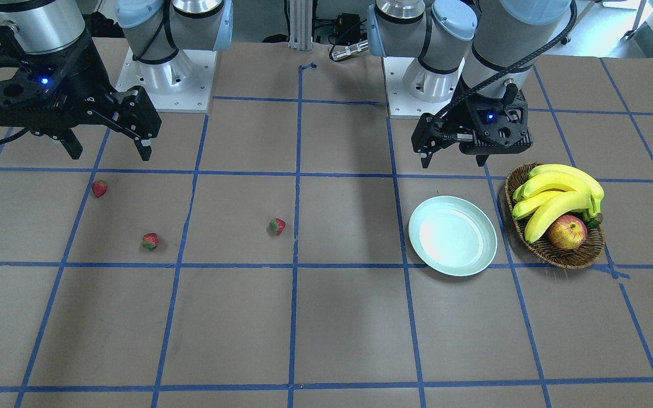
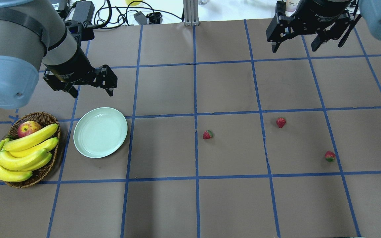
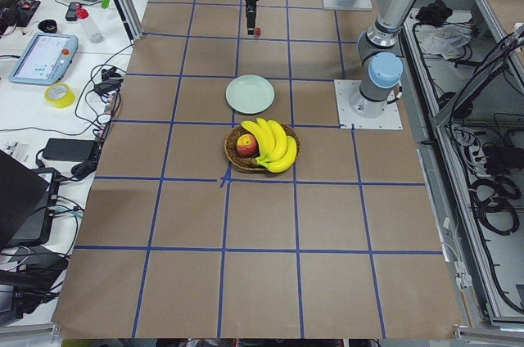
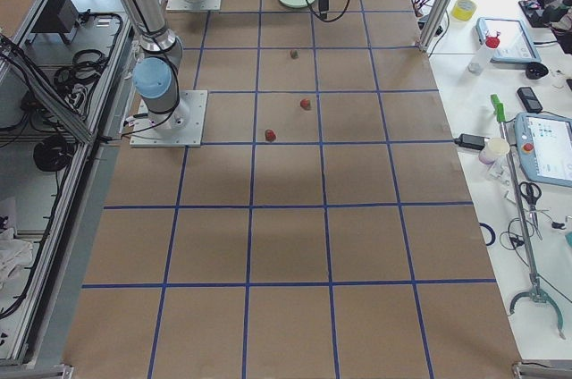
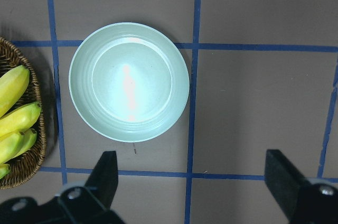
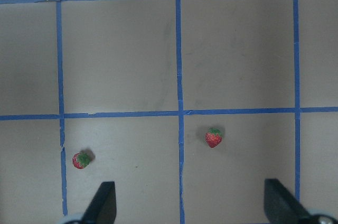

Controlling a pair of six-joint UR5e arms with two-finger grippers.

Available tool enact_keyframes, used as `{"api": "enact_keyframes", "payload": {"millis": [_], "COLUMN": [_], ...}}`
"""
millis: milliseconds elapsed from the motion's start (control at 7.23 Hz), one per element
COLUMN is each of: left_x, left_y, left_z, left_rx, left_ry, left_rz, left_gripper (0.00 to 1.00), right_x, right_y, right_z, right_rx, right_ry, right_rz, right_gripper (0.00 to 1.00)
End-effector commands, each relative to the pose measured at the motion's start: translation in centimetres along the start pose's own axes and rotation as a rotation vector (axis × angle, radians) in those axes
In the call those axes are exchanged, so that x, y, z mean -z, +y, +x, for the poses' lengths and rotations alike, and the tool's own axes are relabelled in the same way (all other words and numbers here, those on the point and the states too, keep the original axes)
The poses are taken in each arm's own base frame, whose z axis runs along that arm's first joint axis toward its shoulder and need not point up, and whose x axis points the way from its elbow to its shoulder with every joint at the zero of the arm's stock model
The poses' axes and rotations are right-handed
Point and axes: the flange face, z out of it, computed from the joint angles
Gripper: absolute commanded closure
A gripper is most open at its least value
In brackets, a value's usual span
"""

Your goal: Collect all strawberries into plate

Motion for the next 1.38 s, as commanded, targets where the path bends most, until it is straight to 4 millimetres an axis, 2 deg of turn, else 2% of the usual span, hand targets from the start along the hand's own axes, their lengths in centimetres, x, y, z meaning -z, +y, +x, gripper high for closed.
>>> {"api": "enact_keyframes", "payload": {"millis": [0, 1245], "left_x": [-0.03, 0.06], "left_y": [-0.03, 0.11], "left_z": [0.01, 0.04], "left_rx": [0.0, 0.001], "left_ry": [0.001, 0.004], "left_rz": [0.001, -0.003], "left_gripper": [0.0, 0.0], "right_x": [0.0, -0.15], "right_y": [-0.01, 0.06], "right_z": [0.0, -0.11], "right_rx": [-0.001, 0.014], "right_ry": [0.0, -0.003], "right_rz": [0.001, -0.002], "right_gripper": [0.0, 0.0]}}
